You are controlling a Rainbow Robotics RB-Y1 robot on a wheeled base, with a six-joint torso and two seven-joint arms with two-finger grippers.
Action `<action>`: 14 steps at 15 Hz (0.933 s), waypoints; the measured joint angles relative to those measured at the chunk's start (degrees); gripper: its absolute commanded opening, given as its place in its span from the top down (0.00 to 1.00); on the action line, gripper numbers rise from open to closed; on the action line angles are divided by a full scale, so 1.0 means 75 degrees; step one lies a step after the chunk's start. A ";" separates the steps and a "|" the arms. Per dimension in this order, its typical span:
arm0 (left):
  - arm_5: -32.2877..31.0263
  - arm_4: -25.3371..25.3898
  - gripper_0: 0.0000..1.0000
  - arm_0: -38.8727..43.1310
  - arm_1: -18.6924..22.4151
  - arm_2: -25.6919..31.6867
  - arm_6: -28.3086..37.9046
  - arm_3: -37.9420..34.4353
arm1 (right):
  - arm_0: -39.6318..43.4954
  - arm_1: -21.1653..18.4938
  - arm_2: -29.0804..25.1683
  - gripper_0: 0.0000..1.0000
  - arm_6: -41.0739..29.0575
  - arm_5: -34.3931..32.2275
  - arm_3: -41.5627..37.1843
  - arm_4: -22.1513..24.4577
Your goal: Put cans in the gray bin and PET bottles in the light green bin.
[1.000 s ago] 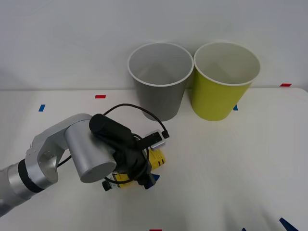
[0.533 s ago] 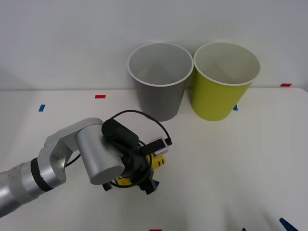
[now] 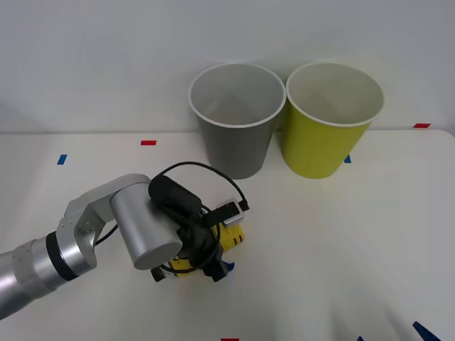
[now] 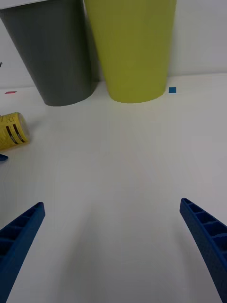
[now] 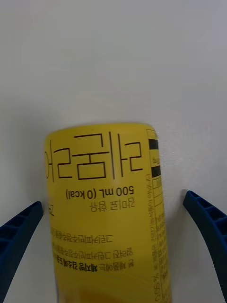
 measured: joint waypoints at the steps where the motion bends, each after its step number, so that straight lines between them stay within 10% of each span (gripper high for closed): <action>1: -0.0015 -0.0048 0.00 0.0000 -0.0002 0.0000 0.0029 0.0004 | 0.0000 0.0000 0.0000 0.01 0.0000 0.0000 0.0000 0.0000; 2: -0.0021 -0.0060 0.02 0.0000 -0.0004 0.0000 0.0064 0.0005 | 0.0000 0.0000 0.0000 0.01 0.0000 0.0000 0.0000 0.0000; 4: -0.0035 -0.0013 1.00 0.0000 -0.0015 0.0000 0.0121 0.0008 | 0.0000 0.0000 0.0000 0.01 0.0000 0.0000 0.0000 0.0000; 14: -0.0182 0.0333 1.00 0.0012 0.0026 0.0000 0.0219 0.0017 | 0.0000 0.0000 0.0000 0.01 0.0000 0.0000 0.0000 0.0000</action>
